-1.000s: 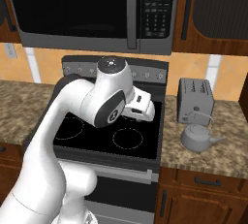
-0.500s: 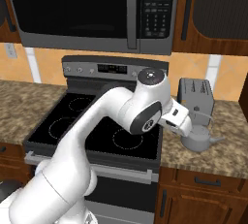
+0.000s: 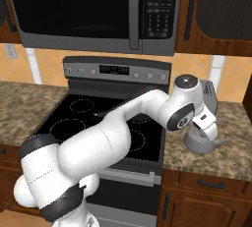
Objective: Pick the kettle from the counter and place it on a stove burner. Then turn the burner on.
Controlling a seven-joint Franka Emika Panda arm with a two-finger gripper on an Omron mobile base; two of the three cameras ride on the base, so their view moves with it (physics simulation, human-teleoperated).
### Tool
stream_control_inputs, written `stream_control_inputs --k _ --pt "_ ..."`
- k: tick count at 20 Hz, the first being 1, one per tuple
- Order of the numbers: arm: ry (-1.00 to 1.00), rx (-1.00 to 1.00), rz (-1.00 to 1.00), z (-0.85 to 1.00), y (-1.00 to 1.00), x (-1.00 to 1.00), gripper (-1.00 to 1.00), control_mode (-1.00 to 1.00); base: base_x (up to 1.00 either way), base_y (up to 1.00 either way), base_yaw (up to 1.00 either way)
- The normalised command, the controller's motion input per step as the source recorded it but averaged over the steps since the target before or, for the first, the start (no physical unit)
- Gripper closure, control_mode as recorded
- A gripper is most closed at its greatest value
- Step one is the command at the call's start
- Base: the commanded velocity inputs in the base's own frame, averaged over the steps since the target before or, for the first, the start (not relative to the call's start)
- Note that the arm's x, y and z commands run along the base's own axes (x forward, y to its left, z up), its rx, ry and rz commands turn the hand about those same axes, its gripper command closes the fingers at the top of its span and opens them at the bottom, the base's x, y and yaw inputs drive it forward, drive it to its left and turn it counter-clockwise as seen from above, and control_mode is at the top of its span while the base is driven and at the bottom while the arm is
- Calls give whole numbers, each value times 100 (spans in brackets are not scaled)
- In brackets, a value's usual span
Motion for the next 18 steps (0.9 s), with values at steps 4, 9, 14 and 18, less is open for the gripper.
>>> stream_control_inputs --k 4,9,14,18 --pt "10 29 -9 0 -77 92 -100 -100 0 0 0" --pt "7 19 -1 -2 -15 4 -100 -100 0 0 0" --pt "0 7 -3 -40 -10 23 -100 -100 0 0 0" --pt "-2 6 -5 -40 -1 27 -100 -100 0 0 0"
